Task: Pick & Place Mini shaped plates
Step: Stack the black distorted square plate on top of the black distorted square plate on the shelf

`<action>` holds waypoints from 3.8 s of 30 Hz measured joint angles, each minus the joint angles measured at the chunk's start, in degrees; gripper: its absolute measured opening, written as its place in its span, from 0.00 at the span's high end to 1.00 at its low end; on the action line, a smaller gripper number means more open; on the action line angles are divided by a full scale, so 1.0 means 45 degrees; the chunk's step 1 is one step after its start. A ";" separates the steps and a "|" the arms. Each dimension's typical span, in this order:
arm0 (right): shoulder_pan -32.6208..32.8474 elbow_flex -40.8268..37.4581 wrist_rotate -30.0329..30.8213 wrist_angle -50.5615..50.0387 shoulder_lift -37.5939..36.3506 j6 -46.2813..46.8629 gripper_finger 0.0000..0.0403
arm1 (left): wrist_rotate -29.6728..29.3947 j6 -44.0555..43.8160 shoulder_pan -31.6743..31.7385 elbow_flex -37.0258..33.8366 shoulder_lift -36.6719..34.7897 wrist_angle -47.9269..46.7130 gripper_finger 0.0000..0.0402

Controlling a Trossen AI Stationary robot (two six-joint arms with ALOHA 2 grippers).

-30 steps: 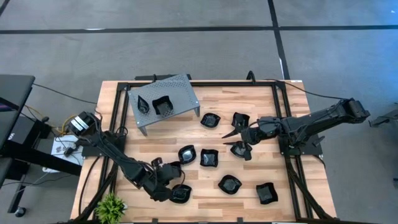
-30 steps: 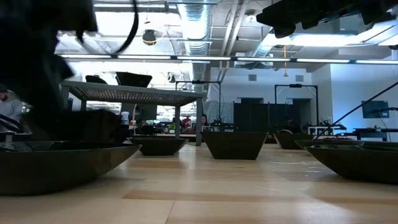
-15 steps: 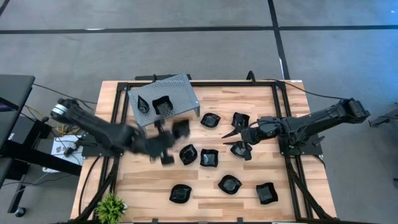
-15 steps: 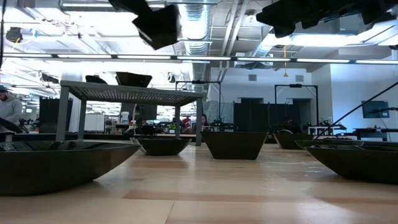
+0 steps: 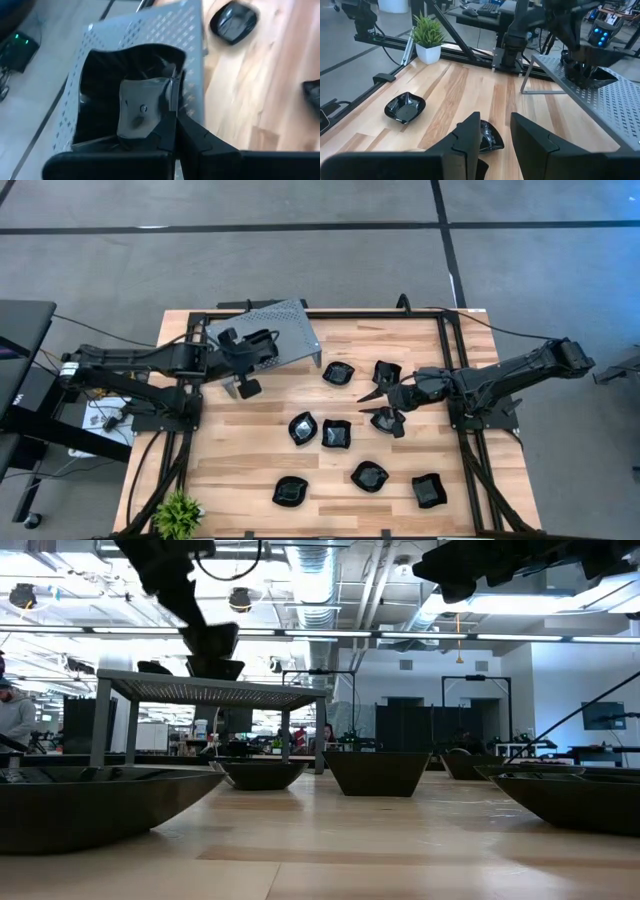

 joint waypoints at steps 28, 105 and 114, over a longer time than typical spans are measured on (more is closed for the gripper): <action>-0.0490 0.0000 0.0000 0.0141 0.0172 -0.0243 0.74 | -0.0114 -0.0045 0.0375 -0.0652 0.0141 0.1420 0.80; 0.2463 0.8594 0.1485 -0.7994 1.1590 0.1632 0.74 | 0.3887 -0.0707 -0.5561 -0.3266 0.4113 1.3145 0.69; 0.2195 0.8597 0.1394 -0.8549 1.1925 0.1411 0.75 | 0.3892 -0.0761 -0.5561 -0.3270 0.3891 1.3188 0.69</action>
